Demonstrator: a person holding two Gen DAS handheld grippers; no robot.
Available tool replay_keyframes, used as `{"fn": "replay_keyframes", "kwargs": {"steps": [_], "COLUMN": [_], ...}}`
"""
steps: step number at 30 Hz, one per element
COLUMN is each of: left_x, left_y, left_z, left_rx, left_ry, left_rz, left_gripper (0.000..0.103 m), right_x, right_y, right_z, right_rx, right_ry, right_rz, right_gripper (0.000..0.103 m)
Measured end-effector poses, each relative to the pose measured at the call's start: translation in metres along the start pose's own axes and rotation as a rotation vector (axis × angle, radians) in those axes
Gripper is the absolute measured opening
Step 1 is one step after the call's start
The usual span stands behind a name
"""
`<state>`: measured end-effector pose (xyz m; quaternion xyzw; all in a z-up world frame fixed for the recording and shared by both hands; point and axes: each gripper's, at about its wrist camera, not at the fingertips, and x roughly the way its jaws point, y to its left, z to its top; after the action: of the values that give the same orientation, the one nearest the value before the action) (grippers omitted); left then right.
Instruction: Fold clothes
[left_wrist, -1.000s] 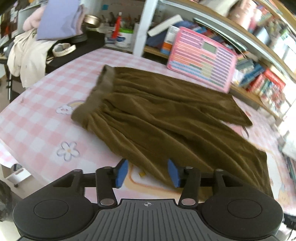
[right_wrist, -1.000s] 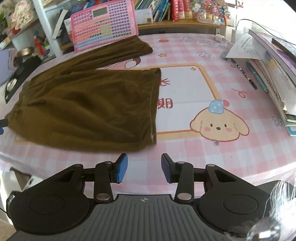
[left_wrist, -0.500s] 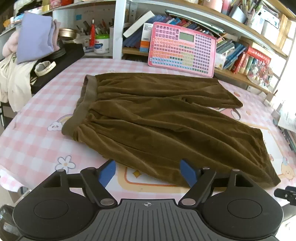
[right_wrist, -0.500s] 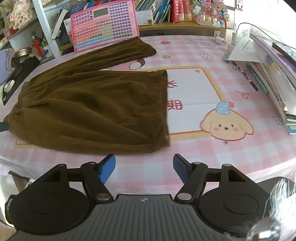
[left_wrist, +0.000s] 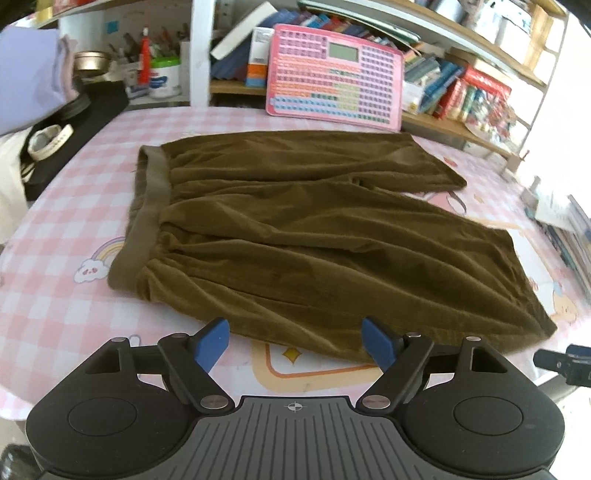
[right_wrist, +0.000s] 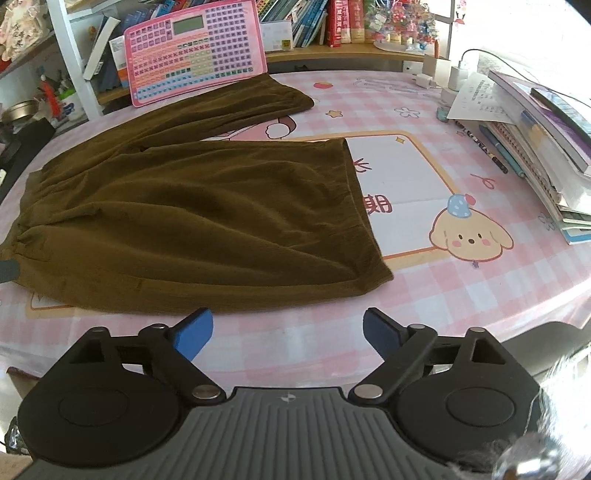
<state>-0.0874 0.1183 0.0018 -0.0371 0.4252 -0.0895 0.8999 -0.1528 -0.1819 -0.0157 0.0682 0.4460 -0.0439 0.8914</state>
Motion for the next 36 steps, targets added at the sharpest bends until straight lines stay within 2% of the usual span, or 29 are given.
{"fn": "replay_keyframes", "kwargs": {"steps": [7,10,17,23,30,36], "left_x": [0.002,0.004,-0.002,-0.009,-0.014,-0.008], "left_y": [0.018,0.031,0.045,0.055,0.070,0.074], "left_z": [0.003,0.007,0.010,0.014,0.028,0.030], "left_rx": [0.052,0.015,0.012,0.032,0.007,-0.036], "left_ry": [0.027,0.079,0.073,0.035,-0.014,-0.028], "left_rz": [-0.012,-0.067,-0.158,-0.138,-0.134,-0.136], "left_gripper": [0.087,0.087,0.087,0.087,0.087,0.087], "right_x": [-0.004,-0.005,-0.011,-0.023,-0.036,-0.026], "right_y": [0.026,0.038,0.060,0.063,0.067,0.068], "right_z": [-0.004,-0.005,-0.007,0.004,0.024,0.039], "right_rx": [0.024,0.023,0.021,0.037,0.032,-0.022], "right_ry": [-0.008,-0.013,-0.030,-0.068,-0.122,-0.112], "right_rz": [-0.038,-0.045,-0.076,-0.081,-0.071,-0.039], "right_gripper": [0.092,0.092,0.094,0.094,0.096,0.097]}}
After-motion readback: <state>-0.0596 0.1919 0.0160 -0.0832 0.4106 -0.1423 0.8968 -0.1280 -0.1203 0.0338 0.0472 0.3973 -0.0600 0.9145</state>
